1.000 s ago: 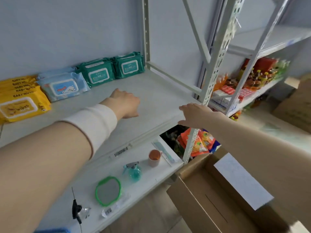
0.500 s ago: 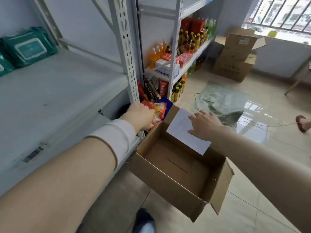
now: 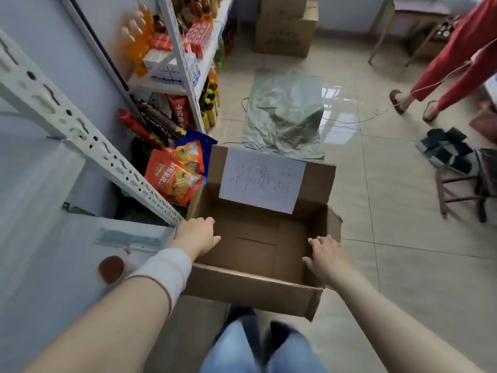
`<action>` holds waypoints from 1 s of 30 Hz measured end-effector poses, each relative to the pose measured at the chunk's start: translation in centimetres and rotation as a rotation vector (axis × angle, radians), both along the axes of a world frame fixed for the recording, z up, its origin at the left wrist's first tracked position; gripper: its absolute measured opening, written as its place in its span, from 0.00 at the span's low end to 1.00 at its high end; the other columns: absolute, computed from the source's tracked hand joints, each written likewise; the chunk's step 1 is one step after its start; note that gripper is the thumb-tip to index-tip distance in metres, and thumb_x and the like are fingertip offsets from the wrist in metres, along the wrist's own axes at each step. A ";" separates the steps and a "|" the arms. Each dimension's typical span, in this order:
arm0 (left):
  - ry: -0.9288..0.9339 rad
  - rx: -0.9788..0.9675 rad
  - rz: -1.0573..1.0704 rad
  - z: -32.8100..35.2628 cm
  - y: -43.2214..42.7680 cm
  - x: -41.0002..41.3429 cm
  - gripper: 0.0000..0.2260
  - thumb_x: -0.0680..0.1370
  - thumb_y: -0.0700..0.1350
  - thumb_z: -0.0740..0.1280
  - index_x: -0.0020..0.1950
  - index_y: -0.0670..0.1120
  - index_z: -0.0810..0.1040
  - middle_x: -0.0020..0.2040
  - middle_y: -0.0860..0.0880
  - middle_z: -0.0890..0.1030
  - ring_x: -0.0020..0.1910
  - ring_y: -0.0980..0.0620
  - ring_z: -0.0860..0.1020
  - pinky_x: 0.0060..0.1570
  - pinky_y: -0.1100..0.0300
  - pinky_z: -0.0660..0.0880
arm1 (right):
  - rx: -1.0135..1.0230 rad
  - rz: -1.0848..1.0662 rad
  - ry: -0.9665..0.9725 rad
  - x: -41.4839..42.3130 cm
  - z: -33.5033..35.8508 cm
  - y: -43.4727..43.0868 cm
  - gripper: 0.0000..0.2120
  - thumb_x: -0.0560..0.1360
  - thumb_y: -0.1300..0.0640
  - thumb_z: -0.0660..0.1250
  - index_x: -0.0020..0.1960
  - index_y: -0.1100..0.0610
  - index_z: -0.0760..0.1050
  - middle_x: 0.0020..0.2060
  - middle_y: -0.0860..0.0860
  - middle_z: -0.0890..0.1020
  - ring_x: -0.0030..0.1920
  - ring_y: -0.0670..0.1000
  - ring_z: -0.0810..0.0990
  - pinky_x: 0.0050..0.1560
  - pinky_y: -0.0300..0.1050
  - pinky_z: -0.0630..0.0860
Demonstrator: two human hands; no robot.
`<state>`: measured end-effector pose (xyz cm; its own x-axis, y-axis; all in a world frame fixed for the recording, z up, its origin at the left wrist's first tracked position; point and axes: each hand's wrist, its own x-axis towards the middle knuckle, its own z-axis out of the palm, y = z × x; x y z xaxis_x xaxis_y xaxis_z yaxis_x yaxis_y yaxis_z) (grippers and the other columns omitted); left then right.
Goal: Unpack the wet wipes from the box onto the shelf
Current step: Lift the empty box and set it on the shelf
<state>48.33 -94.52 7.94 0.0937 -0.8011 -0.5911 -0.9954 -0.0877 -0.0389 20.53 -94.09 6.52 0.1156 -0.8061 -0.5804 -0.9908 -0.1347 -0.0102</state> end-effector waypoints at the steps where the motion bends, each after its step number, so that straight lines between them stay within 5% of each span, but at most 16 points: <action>1: 0.014 0.012 0.042 -1.2 0.0 0.3 0.23 0.78 0.56 0.59 0.70 0.48 0.65 0.65 0.46 0.75 0.63 0.45 0.74 0.59 0.51 0.71 | 0.014 -0.035 -0.007 -0.4 -0.6 0.1 0.27 0.79 0.46 0.56 0.74 0.55 0.59 0.72 0.54 0.64 0.74 0.56 0.58 0.72 0.51 0.59; 8: 0.175 0.038 0.441 -8.8 -0.2 1.9 0.25 0.78 0.53 0.61 0.72 0.45 0.62 0.68 0.43 0.71 0.66 0.43 0.71 0.63 0.49 0.69 | 0.105 -0.352 -0.069 -4.6 -6.5 0.3 0.28 0.79 0.48 0.58 0.74 0.58 0.57 0.71 0.54 0.66 0.71 0.54 0.63 0.69 0.47 0.63; 14: 0.286 -0.169 0.712 -18.9 -3.2 4.5 0.29 0.78 0.48 0.64 0.74 0.41 0.58 0.73 0.39 0.63 0.72 0.40 0.62 0.70 0.45 0.61 | 0.051 -0.719 -0.222 -6.3 -17.3 -2.3 0.32 0.77 0.50 0.61 0.75 0.61 0.53 0.73 0.58 0.62 0.73 0.56 0.60 0.71 0.50 0.60; 24: 0.322 -0.311 0.781 -27.7 -6.6 8.5 0.23 0.81 0.43 0.57 0.75 0.38 0.58 0.72 0.38 0.65 0.72 0.39 0.63 0.69 0.48 0.59 | -0.112 -0.949 -0.334 -7.8 -27.3 -5.3 0.25 0.81 0.53 0.54 0.74 0.63 0.57 0.71 0.61 0.65 0.72 0.59 0.62 0.69 0.50 0.59; 30: 0.292 -0.204 0.745 -29.2 -7.6 9.9 0.17 0.82 0.43 0.54 0.64 0.33 0.71 0.62 0.32 0.74 0.63 0.34 0.70 0.60 0.48 0.65 | -0.139 -1.074 -0.335 -7.8 -29.0 -6.0 0.19 0.82 0.56 0.52 0.64 0.68 0.69 0.62 0.66 0.74 0.63 0.65 0.71 0.60 0.53 0.66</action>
